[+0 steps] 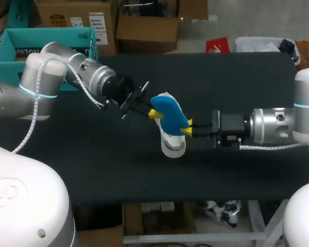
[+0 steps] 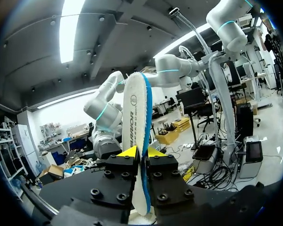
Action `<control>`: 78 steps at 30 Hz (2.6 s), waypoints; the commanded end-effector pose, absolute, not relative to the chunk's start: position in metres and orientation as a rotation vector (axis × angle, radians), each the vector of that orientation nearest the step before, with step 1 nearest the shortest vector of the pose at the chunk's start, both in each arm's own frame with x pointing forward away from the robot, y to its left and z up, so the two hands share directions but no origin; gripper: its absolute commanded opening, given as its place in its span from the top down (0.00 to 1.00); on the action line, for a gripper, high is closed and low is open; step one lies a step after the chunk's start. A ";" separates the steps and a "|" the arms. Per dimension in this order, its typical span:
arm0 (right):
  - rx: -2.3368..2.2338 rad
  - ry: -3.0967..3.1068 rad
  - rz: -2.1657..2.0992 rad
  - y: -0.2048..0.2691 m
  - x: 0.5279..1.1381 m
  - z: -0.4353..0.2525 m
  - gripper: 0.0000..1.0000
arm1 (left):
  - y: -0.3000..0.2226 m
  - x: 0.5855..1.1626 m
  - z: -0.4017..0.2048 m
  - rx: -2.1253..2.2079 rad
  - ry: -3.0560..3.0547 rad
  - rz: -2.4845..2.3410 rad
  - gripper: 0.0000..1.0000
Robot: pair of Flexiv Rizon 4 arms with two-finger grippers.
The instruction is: Open the shoe tongue, take the insole out of the shoe, put the insole back into the shoe, and pack the shoe into the shoebox
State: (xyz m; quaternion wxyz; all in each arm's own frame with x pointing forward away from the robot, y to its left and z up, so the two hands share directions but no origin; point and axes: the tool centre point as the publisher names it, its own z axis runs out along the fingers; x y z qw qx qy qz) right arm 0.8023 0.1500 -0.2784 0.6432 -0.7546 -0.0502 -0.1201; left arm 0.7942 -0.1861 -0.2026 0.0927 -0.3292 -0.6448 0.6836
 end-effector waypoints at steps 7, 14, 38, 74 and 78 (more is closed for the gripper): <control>-1.660 -0.249 -0.205 0.140 0.799 -0.288 1.00 | -0.163 0.821 -0.215 -1.049 -1.823 1.811 0.00; -1.657 -0.304 -0.206 0.140 0.786 -0.288 1.00 | -0.153 0.840 -0.233 -1.028 -1.861 1.631 0.00; -1.528 -0.473 -0.038 0.153 0.765 -0.300 1.00 | -0.151 0.893 -0.257 -0.984 -1.845 1.336 0.00; -1.531 -0.471 -0.040 0.153 0.764 -0.298 1.00 | -0.154 0.897 -0.256 -1.012 -1.887 1.300 0.00; -1.531 -0.471 -0.040 0.153 0.764 -0.298 1.00 | -0.155 0.901 -0.253 -1.028 -1.892 1.267 0.00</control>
